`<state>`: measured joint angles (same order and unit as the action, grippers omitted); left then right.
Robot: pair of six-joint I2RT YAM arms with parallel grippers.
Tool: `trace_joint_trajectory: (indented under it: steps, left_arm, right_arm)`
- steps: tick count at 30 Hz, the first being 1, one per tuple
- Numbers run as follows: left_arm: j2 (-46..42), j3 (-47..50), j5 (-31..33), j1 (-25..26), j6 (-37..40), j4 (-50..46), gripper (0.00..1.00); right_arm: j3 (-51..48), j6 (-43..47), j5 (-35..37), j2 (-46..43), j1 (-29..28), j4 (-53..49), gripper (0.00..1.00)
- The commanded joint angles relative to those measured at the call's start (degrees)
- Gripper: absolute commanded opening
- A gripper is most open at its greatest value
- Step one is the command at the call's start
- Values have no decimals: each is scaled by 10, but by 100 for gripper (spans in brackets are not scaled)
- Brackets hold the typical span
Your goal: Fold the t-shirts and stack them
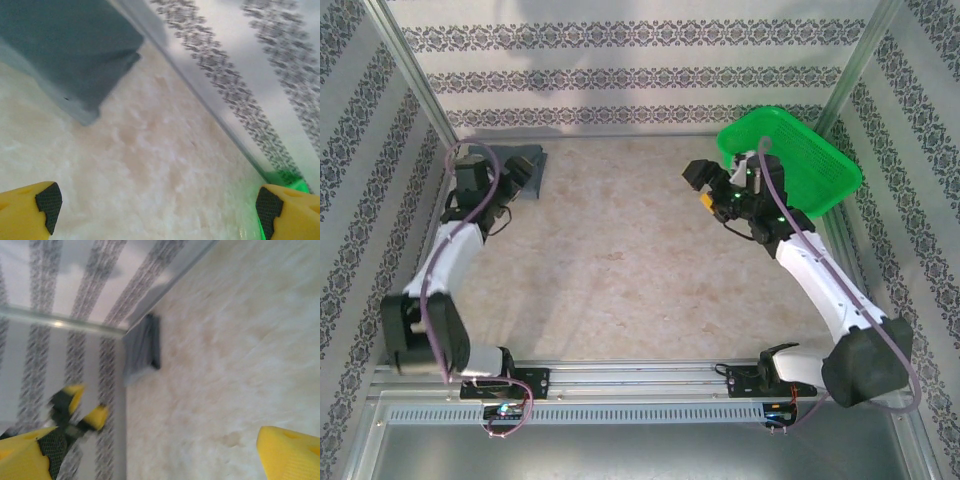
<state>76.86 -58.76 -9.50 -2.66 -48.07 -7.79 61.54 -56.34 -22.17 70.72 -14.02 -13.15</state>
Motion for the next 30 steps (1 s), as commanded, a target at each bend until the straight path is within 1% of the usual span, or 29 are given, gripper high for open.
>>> trace_joint_trajectory:
  steps: [1, 2, 3, 4, 5, 6, 7, 8, 9, 10, 11, 12, 13, 14, 16, 19, 20, 22, 23, 24, 25, 26, 27, 28, 29, 30]
  left_arm:
    - [-73, 10, 335, 106, 31, -120, 100]
    - [-81, 7, 425, 139, 38, -161, 100]
    - [-85, 8, 474, 159, 52, -193, 100]
    - [-94, 19, 481, 167, 101, -197, 100]
    - [-108, 47, 465, 168, 173, -174, 100]
    - [-122, 81, 447, 168, 251, -130, 100]
    - [-142, 127, 431, 168, 319, -80, 100]
    - [-162, 172, 437, 166, 342, -48, 100]
    - [-180, 212, 430, 163, 370, -4, 100]
    - [-198, 261, 409, 161, 411, 57, 100]
    - [-211, 308, 393, 160, 433, 119, 100]
    - [-217, 342, 391, 158, 427, 163, 100]
    - [-217, 364, 384, 154, 415, 189, 100]
    - [-205, 379, 365, 146, 408, 212, 100]
    - [-163, 379, 349, 134, 401, 226, 100]
    - [-92, 390, 321, 115, 406, 336, 100]
    - [-69, 380, 309, 102, 396, 351, 100]
    - [-28, 380, 276, 62, 372, 427, 100]
    - [1, 379, 256, 43, 378, 471, 100]
    - [12, 355, 231, 27, 384, 437, 100]
    - [21, 350, 211, 16, 399, 441, 100]
    - [43, 368, 199, 6, 409, 520, 100]
    - [63, 381, 196, -8, 396, 564, 100]
    - [66, 391, 185, -13, 395, 584, 100]
    - [52, 397, 177, -14, 392, 570, 100]
    - [48, 418, 163, -14, 396, 605, 100]
  right_arm:
    - [73, 119, 182, -32, 19, -188, 98]
    - [95, 140, 250, -28, 20, -244, 98]
    - [105, 153, 290, -27, 21, -268, 98]
    - [96, 189, 340, -35, 22, -266, 98]
    - [64, 229, 366, -50, 22, -230, 98]
    - [25, 258, 397, -69, 19, -183, 98]
    - [-32, 297, 446, -91, 11, -120, 98]
    - [-91, 349, 492, -112, 2, -44, 98]
    - [-141, 400, 517, -124, -4, 25, 98]
    - [-197, 453, 524, -129, -7, 100, 98]
    - [-234, 490, 524, -126, -7, 147, 98]
    - [-258, 504, 526, -113, -4, 167, 98]
    - [-272, 496, 521, -97, 5, 175, 98]
    - [-283, 492, 502, -81, 16, 183, 98]
    - [-299, 489, 484, -40, 30, 206, 98]
    - [-317, 492, 458, 26, 40, 279, 98]
    - [-318, 494, 450, 48, 43, 306, 98]
    - [-308, 504, 442, 78, 47, 337, 98]
    - [-306, 506, 429, 92, 53, 371, 98]
    - [-305, 510, 408, 109, 63, 403, 98]
    - [-294, 512, 411, 121, 67, 396, 98]
    - [-277, 525, 402, 126, 76, 373, 98]
    - [-284, 540, 388, 131, 85, 410, 98]
    - [-300, 542, 382, 134, 92, 456, 98]
    - [-312, 526, 361, 135, 110, 472, 98]
    - [-330, 518, 337, 137, 125, 509, 98]
